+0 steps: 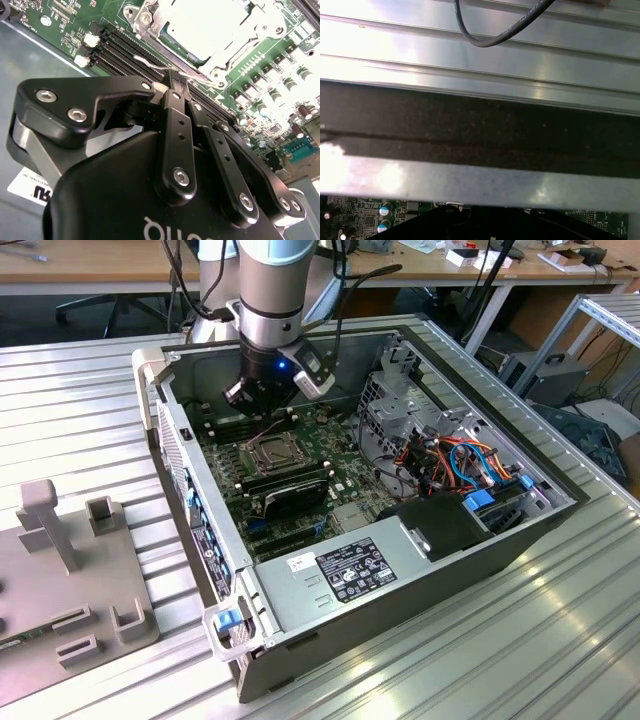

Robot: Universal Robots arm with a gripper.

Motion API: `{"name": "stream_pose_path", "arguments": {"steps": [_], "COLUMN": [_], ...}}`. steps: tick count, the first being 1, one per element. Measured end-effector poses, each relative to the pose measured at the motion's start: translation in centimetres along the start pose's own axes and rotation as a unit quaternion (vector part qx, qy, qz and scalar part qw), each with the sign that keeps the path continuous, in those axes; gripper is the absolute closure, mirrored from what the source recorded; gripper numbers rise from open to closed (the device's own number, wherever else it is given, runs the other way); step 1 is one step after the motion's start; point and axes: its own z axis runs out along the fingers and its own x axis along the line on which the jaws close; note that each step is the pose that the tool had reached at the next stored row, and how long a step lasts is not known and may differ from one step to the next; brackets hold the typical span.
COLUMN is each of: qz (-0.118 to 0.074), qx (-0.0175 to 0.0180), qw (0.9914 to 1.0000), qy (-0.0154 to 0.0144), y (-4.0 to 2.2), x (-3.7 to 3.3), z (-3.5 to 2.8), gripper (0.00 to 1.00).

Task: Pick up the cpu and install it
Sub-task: 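Install the first cpu locking lever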

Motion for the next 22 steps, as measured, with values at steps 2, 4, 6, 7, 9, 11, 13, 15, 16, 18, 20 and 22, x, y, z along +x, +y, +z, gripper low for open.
{"name": "stream_pose_path", "arguments": {"steps": [2,4,6,7,9,11,13,15,16,18,20,22], "qz": [0.0,0.0,0.0,0.0,0.0,0.0,0.001,0.002,0.002,0.002,0.002,0.002], "qx": [0.0,0.0,-0.0001,-0.0001,-0.0002,-0.0002,-0.0001,0.0,0.0,0.0001,0.0,0.0], "qw": [1.0,1.0,1.0,1.0,1.0,1.0,1.0,1.0,1.0,1.0,1.0,1.0], "qy": [0.0005,0.0009,0.0009,0.001,0.0009,0.001,0.0011,0.0011,0.0012,0.0013,0.0014,0.0015], "y": [-0.02,-0.03,-0.04,-0.04,-0.11,-0.2,-0.31,-0.34,-0.35,-0.37,-0.39,-0.4], "x": [-0.13,-0.21,-0.26,-0.29,-0.32,-0.35,-0.43,-0.5,-0.53,-0.65,-0.9,-0.99], "z": [0.11,0.14,0.16,0.17,0.18,0.17,0.19,0.19,0.19,0.2,0.26,0.3], "gripper": [0.89,0.89,0.89,0.89,0.89,0.89,0.89,0.89,0.89,0.89,0.89,0.89]}}
